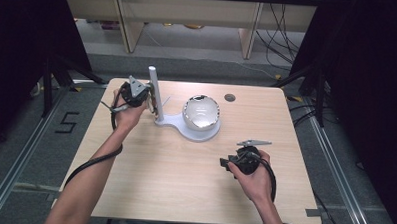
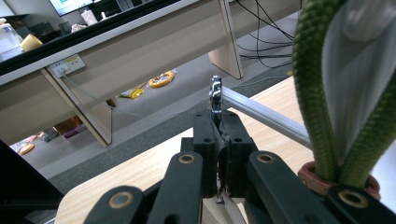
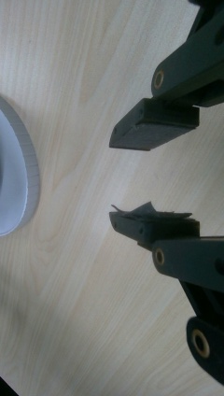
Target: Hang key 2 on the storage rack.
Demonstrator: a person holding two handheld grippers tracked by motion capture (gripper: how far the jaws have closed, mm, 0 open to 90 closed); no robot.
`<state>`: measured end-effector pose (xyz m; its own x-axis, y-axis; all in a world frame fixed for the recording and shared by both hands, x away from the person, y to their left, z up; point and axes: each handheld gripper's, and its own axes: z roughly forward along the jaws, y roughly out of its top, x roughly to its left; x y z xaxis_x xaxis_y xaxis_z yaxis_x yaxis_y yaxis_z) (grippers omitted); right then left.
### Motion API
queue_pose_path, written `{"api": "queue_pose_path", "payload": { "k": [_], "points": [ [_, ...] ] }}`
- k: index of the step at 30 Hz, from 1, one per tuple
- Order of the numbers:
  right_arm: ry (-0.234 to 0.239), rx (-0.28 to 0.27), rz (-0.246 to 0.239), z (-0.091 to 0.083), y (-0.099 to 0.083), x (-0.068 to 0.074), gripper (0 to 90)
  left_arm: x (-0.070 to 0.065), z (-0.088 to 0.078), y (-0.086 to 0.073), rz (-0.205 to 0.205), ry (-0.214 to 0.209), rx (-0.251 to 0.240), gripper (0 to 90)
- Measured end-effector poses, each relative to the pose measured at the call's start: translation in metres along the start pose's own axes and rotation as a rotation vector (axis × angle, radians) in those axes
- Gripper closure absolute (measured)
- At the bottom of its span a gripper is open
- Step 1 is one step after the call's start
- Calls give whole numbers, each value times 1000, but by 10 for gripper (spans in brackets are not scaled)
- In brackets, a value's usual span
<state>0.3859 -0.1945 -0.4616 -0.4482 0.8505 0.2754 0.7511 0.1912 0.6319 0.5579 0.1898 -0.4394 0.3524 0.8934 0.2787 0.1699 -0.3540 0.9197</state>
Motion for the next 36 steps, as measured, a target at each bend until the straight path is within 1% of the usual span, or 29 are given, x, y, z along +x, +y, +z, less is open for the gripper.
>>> {"api": "queue_pose_path", "payload": {
  "k": [3,7,9,10,11,12,13,14,15,16,17,18,19,21,23,24,25,26,29,31,33,34,35,36],
  "points": [
    [-6,2,0,0,0,0,583,-2,1,0,-4,-9,-4,862],
    [-1,4,0,0,0,0,583,-2,0,-1,-8,-16,-3,860],
    [-1,-5,-9,0,0,-1,583,-2,0,-1,-7,-20,-3,858],
    [2,-2,6,0,0,0,583,-2,-1,-1,-9,-23,-2,852],
    [4,-1,9,0,0,0,582,-2,-1,-2,-13,-27,-6,837],
    [4,-1,8,0,0,0,582,-2,-3,-2,-20,-37,-4,811],
    [1,-2,3,0,0,0,582,-2,-4,-3,-15,-34,-8,791],
    [3,0,10,-1,0,0,582,-2,-6,-3,-1,-29,-8,771],
    [5,4,18,-1,0,1,582,-2,-8,-4,-8,-38,-12,743],
    [6,2,14,-1,0,1,582,-2,-11,-4,-14,-40,-13,719],
    [7,10,40,-1,-1,2,582,-2,-13,-5,-4,-38,-18,692],
    [3,-1,-3,0,0,-1,582,-2,-16,-5,-8,-44,-25,657],
    [0,-1,-3,-1,0,-1,582,-2,-18,-5,-3,-44,-24,635],
    [5,7,20,-1,-1,1,582,-2,-23,-7,7,-44,-25,599],
    [5,8,22,-1,-1,1,582,-1,-28,-9,11,-40,-22,588],
    [-5,-3,-3,0,-1,-1,582,0,-30,-10,4,-40,-20,576],
    [-3,-10,3,0,-1,0,582,0,-30,-10,4,-40,-20,563],
    [-3,5,-2,0,-1,-1,581,2,-34,-11,-2,-41,-19,556],
    [-5,7,-2,0,-1,0,581,4,-43,-14,-6,-43,-21,545],
    [-3,-14,4,0,-1,0,582,6,-49,-15,-20,-42,-19,530],
    [-4,-17,2,1,-1,0,582,6,-52,-16,-26,-43,-21,513],
    [0,4,4,-1,-1,0,582,8,-58,-17,-24,-42,-24,504],
    [-3,0,-7,0,-1,-1,582,9,-61,-18,-26,-42,-27,498],
    [-3,-1,-3,0,-1,-1,582,10,-65,-18,-31,-42,-27,491]
  ]
}}
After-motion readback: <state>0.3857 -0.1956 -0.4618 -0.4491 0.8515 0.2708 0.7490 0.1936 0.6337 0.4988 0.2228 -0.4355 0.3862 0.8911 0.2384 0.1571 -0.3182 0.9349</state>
